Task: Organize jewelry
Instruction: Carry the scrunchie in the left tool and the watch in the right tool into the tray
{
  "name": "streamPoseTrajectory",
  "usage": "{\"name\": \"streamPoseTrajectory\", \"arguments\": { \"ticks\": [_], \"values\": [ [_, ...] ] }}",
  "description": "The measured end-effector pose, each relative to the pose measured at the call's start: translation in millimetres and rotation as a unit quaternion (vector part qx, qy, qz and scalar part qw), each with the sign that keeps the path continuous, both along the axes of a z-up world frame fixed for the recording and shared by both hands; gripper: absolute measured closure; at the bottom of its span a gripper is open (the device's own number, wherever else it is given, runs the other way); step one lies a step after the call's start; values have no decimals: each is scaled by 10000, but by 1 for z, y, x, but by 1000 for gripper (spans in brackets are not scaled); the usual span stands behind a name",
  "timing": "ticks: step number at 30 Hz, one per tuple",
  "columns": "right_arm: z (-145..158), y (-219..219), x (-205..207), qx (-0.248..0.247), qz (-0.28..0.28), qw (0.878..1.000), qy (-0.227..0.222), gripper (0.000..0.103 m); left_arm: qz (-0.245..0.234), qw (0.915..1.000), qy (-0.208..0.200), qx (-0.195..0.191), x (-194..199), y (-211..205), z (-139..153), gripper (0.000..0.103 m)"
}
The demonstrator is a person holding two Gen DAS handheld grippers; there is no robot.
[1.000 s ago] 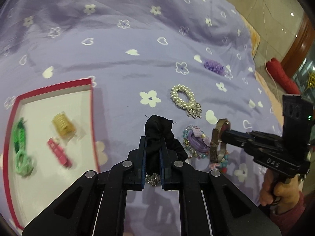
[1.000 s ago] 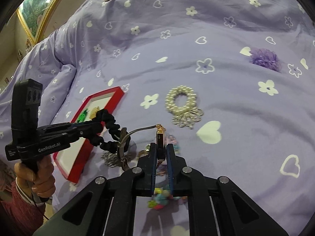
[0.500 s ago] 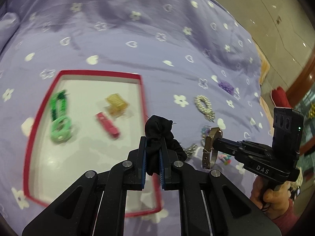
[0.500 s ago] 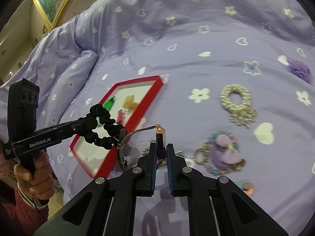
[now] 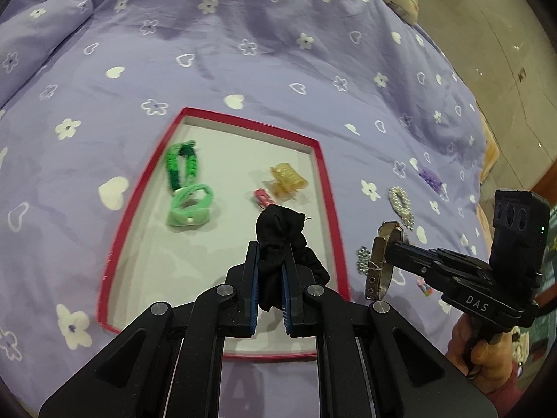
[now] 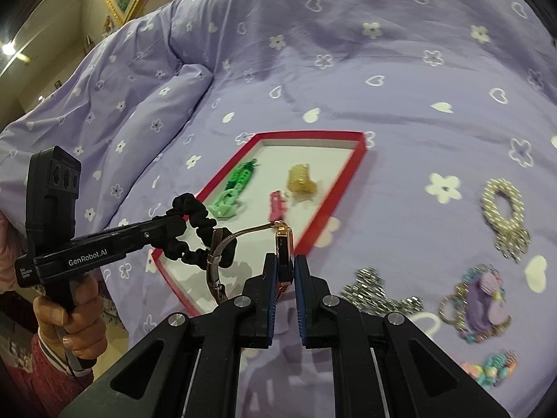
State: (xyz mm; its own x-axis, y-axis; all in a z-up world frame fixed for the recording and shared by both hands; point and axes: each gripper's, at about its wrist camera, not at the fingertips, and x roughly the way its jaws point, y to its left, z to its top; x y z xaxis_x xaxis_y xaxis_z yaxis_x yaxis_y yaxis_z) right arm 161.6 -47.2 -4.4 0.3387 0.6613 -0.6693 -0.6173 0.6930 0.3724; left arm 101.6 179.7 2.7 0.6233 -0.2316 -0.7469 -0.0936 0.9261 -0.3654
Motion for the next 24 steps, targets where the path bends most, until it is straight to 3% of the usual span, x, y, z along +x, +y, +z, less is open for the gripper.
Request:
{"name": "streamPoseTrajectory", "arguments": {
  "ticks": [17, 24],
  "values": [
    [-32, 81, 23, -922, 419, 9948, 63, 94, 403, 9986, 211, -259, 14, 48, -28, 94],
    [-44, 99, 28, -1382, 544, 9889, 13, 93, 449, 9981, 401, -131, 27, 55, -47, 94]
  ]
}}
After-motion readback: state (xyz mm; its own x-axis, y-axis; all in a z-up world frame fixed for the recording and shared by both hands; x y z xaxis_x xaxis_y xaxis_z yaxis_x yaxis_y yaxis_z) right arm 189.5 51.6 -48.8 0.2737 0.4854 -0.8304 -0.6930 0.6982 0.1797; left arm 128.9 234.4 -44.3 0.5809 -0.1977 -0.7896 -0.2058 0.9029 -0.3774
